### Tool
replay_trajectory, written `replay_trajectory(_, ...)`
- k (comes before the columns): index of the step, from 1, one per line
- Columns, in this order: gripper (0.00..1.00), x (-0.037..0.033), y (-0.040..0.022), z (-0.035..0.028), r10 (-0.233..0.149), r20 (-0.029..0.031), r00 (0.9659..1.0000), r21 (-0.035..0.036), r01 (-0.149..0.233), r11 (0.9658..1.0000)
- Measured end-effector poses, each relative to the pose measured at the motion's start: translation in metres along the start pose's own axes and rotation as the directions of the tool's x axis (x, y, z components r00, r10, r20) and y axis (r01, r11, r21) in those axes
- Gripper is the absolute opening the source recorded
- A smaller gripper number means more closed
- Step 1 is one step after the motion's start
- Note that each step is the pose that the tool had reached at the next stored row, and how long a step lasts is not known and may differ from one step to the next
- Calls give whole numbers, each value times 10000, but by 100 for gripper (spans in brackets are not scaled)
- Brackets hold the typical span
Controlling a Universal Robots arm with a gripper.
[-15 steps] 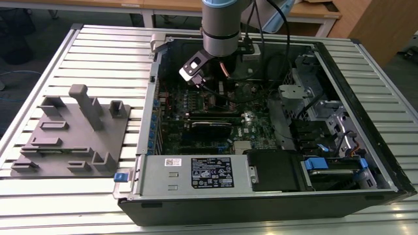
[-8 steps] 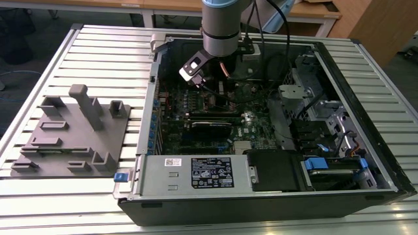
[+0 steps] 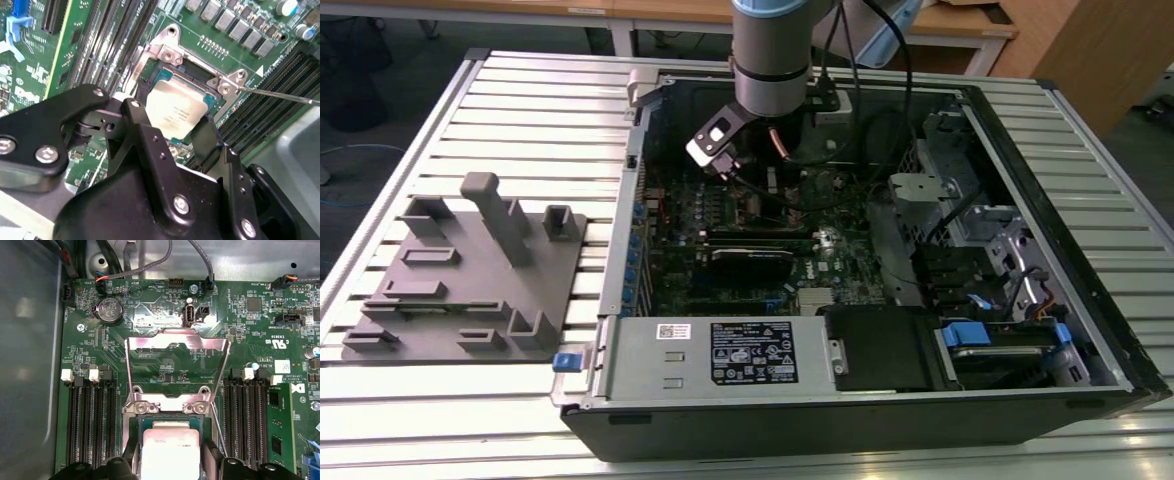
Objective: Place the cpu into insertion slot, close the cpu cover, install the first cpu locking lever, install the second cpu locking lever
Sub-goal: 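Place the cpu into insertion slot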
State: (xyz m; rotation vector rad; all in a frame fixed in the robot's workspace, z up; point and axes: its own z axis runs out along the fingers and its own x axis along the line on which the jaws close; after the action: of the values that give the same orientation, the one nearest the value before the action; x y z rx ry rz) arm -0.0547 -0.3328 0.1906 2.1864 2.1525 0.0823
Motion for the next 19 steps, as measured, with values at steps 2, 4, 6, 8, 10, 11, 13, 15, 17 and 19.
replay_trajectory(2, 61, -1, -1, -2, 0, 6, 10000, 4, 0, 10000)
replay_trajectory(4, 61, -2, 0, -15, 0, 8, 10000, 5, 0, 10000)
replay_trajectory(6, 61, -2, 3, -47, 0, 6, 10000, 4, 0, 10000)
replay_trajectory(8, 61, -2, 6, -81, 1, 4, 10000, 4, -1, 10000)
replay_trajectory(10, 61, -2, 10, -124, 1, 2, 10000, 4, -1, 10000)
replay_trajectory(11, 61, -3, 12, -142, 1, 1, 10000, 4, -1, 10000)
replay_trajectory(13, 61, -2, 13, -154, 0, 0, 10000, 3, 0, 10000)
replay_trajectory(15, 61, -3, 13, -158, 1, 1, 10000, 3, -1, 10000)
replay_trajectory(17, 61, -3, 14, -161, 0, 1, 10000, 4, 0, 10000)
replay_trajectory(19, 61, -3, 14, -165, 0, 2, 10000, 4, 0, 10000)
